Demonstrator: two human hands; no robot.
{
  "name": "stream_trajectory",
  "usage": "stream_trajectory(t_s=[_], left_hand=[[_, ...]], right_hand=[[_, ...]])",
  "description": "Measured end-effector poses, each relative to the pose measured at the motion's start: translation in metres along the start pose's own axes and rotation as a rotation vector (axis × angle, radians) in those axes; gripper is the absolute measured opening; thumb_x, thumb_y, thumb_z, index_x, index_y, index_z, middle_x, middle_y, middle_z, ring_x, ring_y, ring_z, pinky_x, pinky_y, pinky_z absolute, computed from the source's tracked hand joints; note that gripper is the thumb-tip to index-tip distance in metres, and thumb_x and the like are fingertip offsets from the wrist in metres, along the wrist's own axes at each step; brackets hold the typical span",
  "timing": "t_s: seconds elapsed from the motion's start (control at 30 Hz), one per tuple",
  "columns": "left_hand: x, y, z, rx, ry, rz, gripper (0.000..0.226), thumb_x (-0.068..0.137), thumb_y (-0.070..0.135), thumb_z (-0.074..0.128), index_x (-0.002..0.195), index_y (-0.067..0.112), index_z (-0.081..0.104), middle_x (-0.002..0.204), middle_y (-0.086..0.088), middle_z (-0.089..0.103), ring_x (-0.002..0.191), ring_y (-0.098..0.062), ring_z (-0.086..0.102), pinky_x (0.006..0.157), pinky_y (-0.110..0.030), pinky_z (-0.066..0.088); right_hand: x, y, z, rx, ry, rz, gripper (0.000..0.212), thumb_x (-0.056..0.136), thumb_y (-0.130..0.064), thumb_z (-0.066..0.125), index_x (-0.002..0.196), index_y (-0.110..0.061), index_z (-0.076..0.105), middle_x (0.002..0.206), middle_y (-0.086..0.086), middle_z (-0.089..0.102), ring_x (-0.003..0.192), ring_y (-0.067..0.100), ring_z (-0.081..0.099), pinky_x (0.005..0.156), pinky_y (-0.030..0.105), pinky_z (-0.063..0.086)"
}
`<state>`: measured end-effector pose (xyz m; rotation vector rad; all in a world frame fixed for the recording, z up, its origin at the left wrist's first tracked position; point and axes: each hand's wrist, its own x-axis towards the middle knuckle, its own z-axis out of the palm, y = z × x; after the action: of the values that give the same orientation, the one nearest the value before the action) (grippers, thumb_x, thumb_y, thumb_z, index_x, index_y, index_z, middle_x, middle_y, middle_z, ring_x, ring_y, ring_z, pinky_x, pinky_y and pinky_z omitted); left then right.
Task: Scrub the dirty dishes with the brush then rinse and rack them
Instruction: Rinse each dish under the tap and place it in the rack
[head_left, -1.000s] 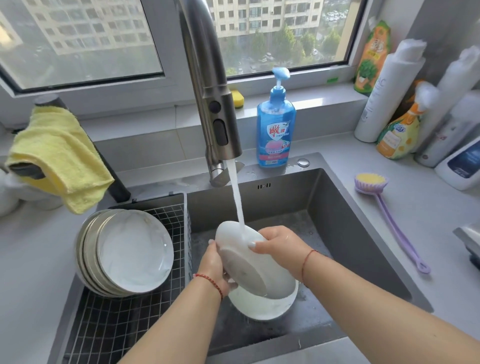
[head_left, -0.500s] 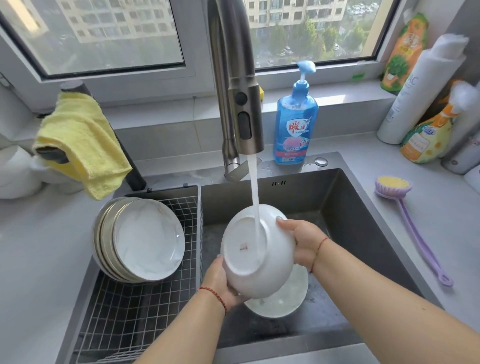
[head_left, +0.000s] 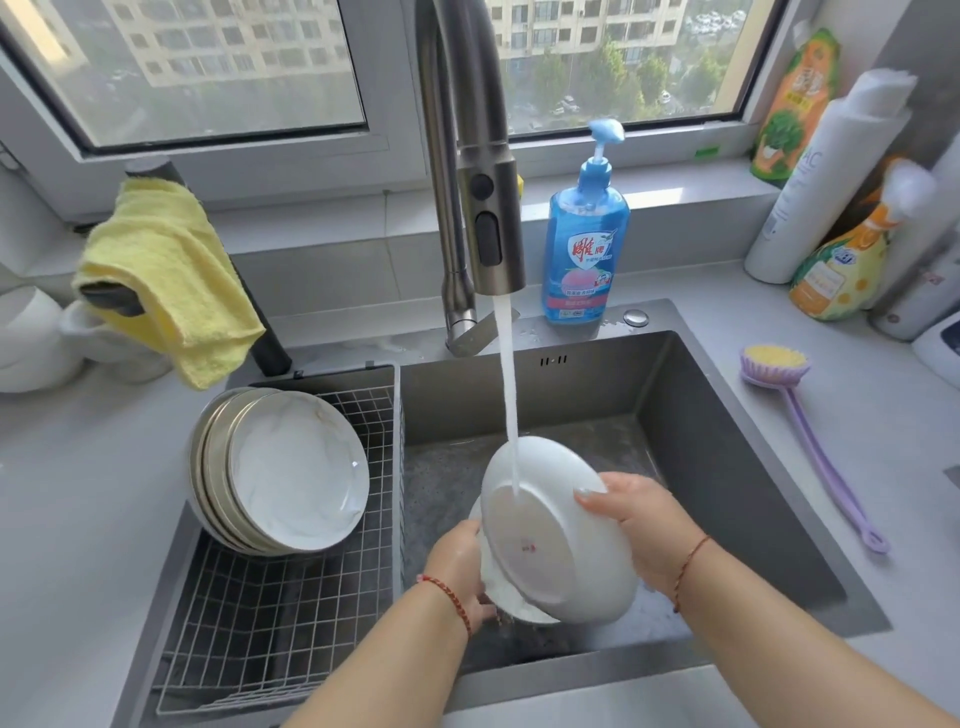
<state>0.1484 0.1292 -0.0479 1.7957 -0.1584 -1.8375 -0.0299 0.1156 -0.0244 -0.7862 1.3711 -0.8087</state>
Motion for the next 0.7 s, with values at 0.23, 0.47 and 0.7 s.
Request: stream_trajectory(t_s=[0.23,0.47,0.7], left_hand=[[-0.031,0.006,-0.012,-0.057,-0.023,0.133,0.034,0.101,0.033,0.045,0.123,0.008,0.053,0.112,-0.021,0.064,0.101,-0.035,0.064,0.072,-0.047,0.058],[-0.055,0.025,-0.034,-0.026,-0.072,0.326,0.039,0.099,0.036,0.047,0.125,0.008,0.055,0.114,-0.021,0.066,0.100,-0.034,0.069,0.078,-0.049,0.061],[-0.080,0.043,-0.046,0.120,-0.110,0.504,0.040,0.103,0.041,0.041,0.131,0.016,0.054,0.118,-0.015,0.065,0.105,-0.029,0.067,0.085,-0.048,0.059]], right_hand=[[-0.023,0.020,0.067,-0.475,-0.099,-0.139,0.015,0.088,-0.020,0.062,0.082,-0.008,0.069,0.075,0.012,0.069,0.071,0.023,0.065,0.068,0.037,0.055],[-0.042,0.000,0.096,-0.621,-0.087,-0.364,0.032,0.085,-0.043,0.058,0.078,-0.013,0.067,0.075,0.007,0.069,0.074,0.023,0.067,0.069,0.046,0.056],[-0.065,-0.024,0.116,-0.631,0.023,-0.512,0.039,0.094,-0.041,0.049,0.075,-0.010,0.062,0.071,0.004,0.064,0.071,0.021,0.058,0.061,0.039,0.051]])
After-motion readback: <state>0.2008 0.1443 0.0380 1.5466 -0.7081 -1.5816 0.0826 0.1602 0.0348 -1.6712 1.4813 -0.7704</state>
